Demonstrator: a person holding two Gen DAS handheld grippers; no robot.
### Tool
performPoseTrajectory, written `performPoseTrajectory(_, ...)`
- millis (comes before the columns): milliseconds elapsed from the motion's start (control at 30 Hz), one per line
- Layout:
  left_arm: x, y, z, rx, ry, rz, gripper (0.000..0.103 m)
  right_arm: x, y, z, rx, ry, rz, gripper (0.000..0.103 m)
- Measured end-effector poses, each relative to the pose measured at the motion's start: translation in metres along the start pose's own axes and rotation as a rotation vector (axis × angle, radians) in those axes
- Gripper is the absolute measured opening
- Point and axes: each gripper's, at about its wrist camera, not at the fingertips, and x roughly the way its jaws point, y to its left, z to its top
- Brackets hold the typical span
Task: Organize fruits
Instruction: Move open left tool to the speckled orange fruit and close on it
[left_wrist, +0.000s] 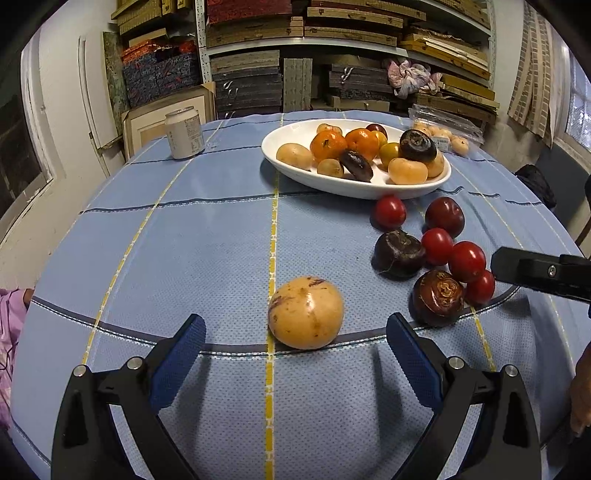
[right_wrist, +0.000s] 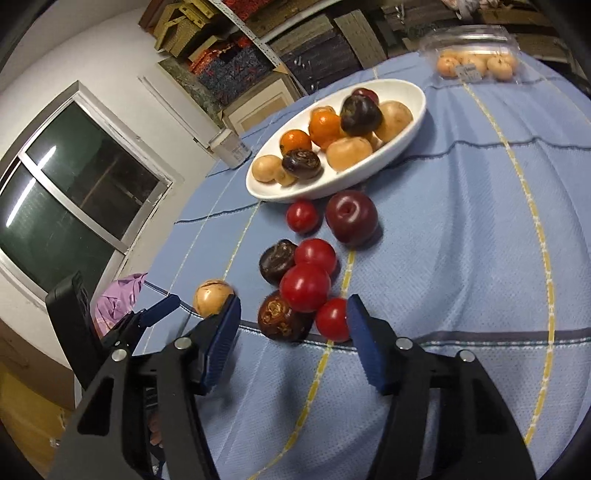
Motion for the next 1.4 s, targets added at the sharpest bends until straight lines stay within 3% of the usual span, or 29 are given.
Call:
performPoseTrajectory(333,0.003,-0.005,0.0,0.013,0.013,0.008,0.099,0.019,0.014,0.006,-0.094,-0.001,-0.072,0.056)
performPoseTrajectory(500,0.005,-0.003,0.0,0.008,0.021,0.006,0.099,0.028,0.019,0.003,-0.166,0.003,-0.133,0.032)
performPoseTrajectory(600,0.006,-0.002,0.0,0.0,0.026,0.001,0.099,0.029,0.024,0.0,-0.201,0.005,-0.14,0.031)
performPoseTrajectory(867,0.006,-0.005,0.006,-0.002,-0.01,-0.036,0.099,0.012,-0.002,0.004,-0.002,0.012,0.029,0.031)
performPoseTrajectory(900,0.007,-0.006,0.007,0.003,-0.008,-0.037,0.097,0.012,-0.005,0.005,0.017,0.012,0.04,0.031)
performPoseTrajectory(967,0.01,-0.006,0.007,0.002,0.006,-0.047,0.071,0.011,-0.007,0.005,0.031,0.013,0.049,0.031)
performPoseTrajectory(1000,0.013,-0.004,0.007,-0.009,0.02,-0.056,0.064,0.011,-0.007,0.005,0.031,0.013,0.05,0.031)
performPoseTrajectory(1033,0.015,-0.001,0.007,-0.025,0.034,-0.065,0.049,0.01,-0.006,0.004,0.029,0.013,0.049,0.031)
performPoseTrajectory(1067,0.017,0.001,0.007,-0.037,0.044,-0.069,0.045,0.01,-0.007,0.005,0.03,0.014,0.049,0.031)
performPoseTrajectory(1400,0.022,0.011,0.01,-0.06,0.059,-0.097,0.048,0.009,-0.008,0.005,0.035,0.014,0.049,0.031)
